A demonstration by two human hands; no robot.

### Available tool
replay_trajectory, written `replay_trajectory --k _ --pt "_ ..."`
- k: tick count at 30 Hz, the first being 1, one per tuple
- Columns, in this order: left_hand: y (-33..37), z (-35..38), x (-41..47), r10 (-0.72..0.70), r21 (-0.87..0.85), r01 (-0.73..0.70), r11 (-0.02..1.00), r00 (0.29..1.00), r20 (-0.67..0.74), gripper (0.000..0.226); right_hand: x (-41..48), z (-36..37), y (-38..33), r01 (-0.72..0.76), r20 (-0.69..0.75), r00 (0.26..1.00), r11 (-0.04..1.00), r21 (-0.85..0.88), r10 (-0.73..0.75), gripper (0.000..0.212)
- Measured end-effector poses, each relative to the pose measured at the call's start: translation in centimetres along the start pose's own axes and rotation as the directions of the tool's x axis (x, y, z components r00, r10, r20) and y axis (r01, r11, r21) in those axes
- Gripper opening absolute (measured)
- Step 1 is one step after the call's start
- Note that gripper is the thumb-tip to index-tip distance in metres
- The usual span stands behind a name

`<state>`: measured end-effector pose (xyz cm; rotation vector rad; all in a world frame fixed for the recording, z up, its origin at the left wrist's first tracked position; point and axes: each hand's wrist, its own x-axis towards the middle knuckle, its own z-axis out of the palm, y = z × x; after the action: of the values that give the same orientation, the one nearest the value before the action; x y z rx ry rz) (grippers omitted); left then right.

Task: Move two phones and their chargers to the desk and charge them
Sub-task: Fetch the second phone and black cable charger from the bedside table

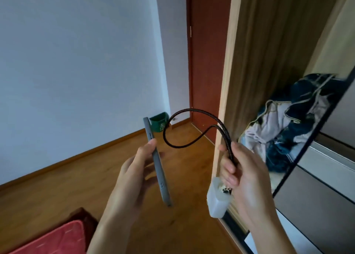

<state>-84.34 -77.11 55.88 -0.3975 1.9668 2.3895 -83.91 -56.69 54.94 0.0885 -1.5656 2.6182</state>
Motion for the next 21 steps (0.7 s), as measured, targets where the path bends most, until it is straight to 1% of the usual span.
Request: replay_trajectory --k 3,5,6,8,11,13,17,21 --pt "1.6 -0.9 4.0 0.018 -0.01 -0.018 1.0 0.999 -0.048 0.071 5.3 2.6 0.7 -0.025 0.074 0.997 0.999 -0.026 0.027 0.028" --pt "2.6 -2.7 6.9 0.033 -0.021 -0.035 0.999 0.994 -0.1 0.074 9.1 4.7 2.1 -0.051 0.134 0.989 0.998 -0.043 0.057 0.028" --pt "2.9 -3.0 7.3 0.035 -0.021 -0.038 0.999 0.994 -0.105 0.074 9.7 5.4 2.1 -0.059 0.143 0.987 0.997 -0.053 0.066 0.028" --pt "3.7 -4.9 9.2 0.046 -0.038 -0.052 0.998 0.989 -0.139 0.066 12.1 7.2 3.3 -0.074 0.187 0.979 0.995 -0.059 0.084 0.029" --pt "4.9 -8.5 12.5 0.06 -0.061 -0.073 0.995 0.98 -0.192 0.043 16.0 10.7 5.9 -0.108 0.237 0.963 0.99 -0.096 0.128 0.03" --pt "5.6 -11.2 14.7 0.087 -0.069 -0.105 0.992 0.969 -0.231 0.035 18.5 13.5 8.0 -0.131 0.252 0.955 0.983 -0.126 0.16 0.029" --pt "7.5 -17.6 19.7 0.124 -0.08 -0.152 0.985 0.951 -0.285 0.035 23.2 19.8 12.8 -0.137 0.288 0.942 0.979 -0.148 0.175 0.033" --pt "10.5 -24.8 24.2 0.134 -0.084 -0.173 0.981 0.93 -0.342 0.034 27.6 27.6 17.3 -0.147 0.328 0.926 0.978 -0.146 0.188 0.035"
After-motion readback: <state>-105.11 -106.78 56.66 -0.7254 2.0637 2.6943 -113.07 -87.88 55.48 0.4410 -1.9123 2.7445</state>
